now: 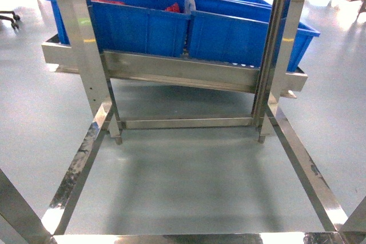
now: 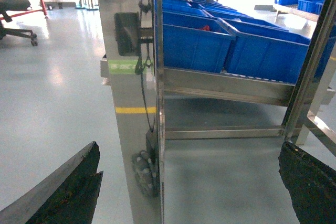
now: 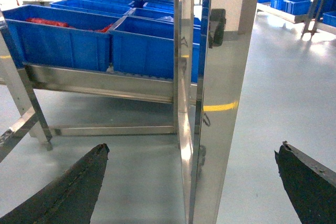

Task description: Pick capacitor and pack into box

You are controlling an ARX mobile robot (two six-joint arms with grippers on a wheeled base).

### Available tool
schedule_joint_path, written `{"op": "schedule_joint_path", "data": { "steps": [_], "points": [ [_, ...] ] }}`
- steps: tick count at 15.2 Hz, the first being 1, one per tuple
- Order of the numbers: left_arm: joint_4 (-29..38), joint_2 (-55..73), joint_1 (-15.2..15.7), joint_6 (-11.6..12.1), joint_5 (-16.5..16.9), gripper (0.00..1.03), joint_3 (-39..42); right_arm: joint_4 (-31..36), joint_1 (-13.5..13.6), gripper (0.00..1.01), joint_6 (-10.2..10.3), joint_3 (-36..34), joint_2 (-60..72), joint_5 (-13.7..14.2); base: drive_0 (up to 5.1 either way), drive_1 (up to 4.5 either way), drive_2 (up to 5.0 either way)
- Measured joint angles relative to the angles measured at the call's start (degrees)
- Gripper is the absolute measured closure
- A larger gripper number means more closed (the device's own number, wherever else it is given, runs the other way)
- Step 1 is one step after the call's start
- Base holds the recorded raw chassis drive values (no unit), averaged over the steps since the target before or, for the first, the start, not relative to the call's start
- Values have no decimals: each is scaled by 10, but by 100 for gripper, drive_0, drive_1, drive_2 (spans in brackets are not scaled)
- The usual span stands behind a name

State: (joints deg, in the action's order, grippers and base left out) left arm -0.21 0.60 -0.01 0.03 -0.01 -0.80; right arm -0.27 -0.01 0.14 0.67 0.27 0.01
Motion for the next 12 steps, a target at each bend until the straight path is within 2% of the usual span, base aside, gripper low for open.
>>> {"op": "schedule_joint_path", "data": {
  "steps": [12],
  "points": [
    [0, 0, 0, 0, 0, 5, 0, 0, 0, 3, 0, 0, 0, 0, 0, 0, 0]
  ]
}}
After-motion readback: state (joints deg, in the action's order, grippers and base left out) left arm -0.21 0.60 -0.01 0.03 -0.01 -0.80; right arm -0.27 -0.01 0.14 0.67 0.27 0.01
